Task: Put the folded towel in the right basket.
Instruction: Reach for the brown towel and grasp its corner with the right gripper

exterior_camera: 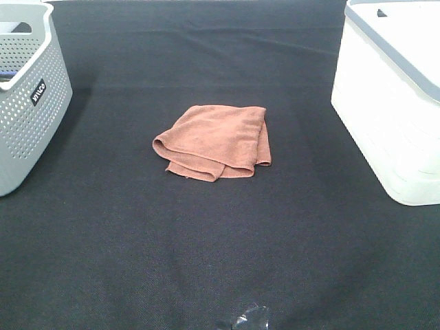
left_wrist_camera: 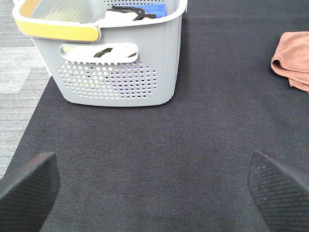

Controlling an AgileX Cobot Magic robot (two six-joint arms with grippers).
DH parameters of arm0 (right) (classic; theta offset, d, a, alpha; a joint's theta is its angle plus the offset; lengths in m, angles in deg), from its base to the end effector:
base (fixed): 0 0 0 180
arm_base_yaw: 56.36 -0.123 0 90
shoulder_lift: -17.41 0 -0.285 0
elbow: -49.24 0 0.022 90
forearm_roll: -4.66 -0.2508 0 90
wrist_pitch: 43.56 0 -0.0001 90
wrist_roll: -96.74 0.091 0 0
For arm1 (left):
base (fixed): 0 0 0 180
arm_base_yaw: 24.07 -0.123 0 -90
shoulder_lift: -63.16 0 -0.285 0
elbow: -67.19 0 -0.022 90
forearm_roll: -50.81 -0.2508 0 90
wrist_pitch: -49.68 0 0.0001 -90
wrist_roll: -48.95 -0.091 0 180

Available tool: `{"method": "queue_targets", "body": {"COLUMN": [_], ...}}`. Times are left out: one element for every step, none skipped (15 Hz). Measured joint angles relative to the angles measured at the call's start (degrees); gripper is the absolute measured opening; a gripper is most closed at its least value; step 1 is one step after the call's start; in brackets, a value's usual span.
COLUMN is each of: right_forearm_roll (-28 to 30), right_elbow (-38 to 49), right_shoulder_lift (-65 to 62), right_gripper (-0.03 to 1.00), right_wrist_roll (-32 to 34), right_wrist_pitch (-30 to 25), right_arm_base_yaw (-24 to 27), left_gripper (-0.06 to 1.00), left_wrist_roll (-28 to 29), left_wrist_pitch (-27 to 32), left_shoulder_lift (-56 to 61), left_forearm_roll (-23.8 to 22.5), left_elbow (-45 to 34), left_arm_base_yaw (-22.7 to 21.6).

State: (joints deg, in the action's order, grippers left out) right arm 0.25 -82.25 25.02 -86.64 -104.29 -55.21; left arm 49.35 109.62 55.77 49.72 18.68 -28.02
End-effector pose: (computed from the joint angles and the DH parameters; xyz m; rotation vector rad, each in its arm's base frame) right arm -0.0054 0.0062 0.2778 -0.0433 2.0368 0.0424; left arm -0.0055 0.0011 0.2787 -0.0775 2.0207 0.0619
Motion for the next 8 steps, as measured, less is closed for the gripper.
{"method": "queue_targets", "body": {"right_forearm_roll": [0.00, 0.00, 0.11, 0.11, 0.11, 0.11, 0.11, -0.06], "right_elbow": [0.00, 0.00, 0.00, -0.11, -0.97, -2.86, -5.61, -11.46], "right_shoulder_lift": [0.00, 0.00, 0.00, 0.34, 2.46, 6.42, 12.09, 23.84], "right_gripper": [0.98, 0.98, 0.98, 0.98, 0.98, 0.98, 0.98, 0.98], "right_wrist_roll": [0.00, 0.00, -0.34, -0.92, -1.43, -1.60, -1.60, -1.60], "right_wrist_pitch": [0.00, 0.00, 0.00, 0.00, -0.06, -0.11, -0.92, -2.86], "right_arm_base_yaw": [0.00, 0.00, 0.00, 0.00, 0.00, 0.00, 0.00, 0.00], "left_gripper": [0.99, 0.99, 0.99, 0.99, 0.99, 0.99, 0.99, 0.99], "left_wrist_roll": [0.00, 0.00, 0.00, 0.00, 0.00, 0.00, 0.00, 0.00], "left_wrist_pitch": [0.00, 0.00, 0.00, 0.00, 0.00, 0.00, 0.00, 0.00], "left_shoulder_lift": [0.00, 0.00, 0.00, 0.00, 0.00, 0.00, 0.00, 0.00], "left_forearm_roll": [0.00, 0.00, 0.00, 0.00, 0.00, 0.00, 0.00, 0.00], "left_elbow": [0.00, 0.00, 0.00, 0.00, 0.00, 0.00, 0.00, 0.00], "left_arm_base_yaw": [0.00, 0.00, 0.00, 0.00, 0.00, 0.00, 0.00, 0.00]}}
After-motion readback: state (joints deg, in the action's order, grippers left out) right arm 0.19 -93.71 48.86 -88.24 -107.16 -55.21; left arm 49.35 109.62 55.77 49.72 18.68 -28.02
